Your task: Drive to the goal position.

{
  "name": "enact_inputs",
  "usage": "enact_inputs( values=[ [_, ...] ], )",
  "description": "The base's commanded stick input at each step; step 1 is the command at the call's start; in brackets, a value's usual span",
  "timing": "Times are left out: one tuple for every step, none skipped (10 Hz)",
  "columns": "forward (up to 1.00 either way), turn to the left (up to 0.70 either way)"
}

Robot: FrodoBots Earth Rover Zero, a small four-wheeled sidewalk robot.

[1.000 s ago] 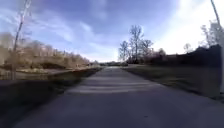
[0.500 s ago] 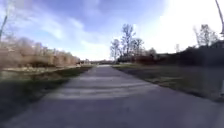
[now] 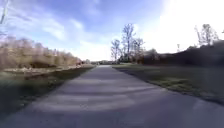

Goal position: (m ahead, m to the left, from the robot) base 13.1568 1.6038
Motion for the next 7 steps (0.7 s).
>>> enact_inputs(
  values=[
    [1.00,0.00],
    [1.00,0.00],
    [1.00,0.00],
    [1.00,0.00],
    [1.00,0.00],
    [1.00,0.00],
    [1.00,0.00]
  ],
)
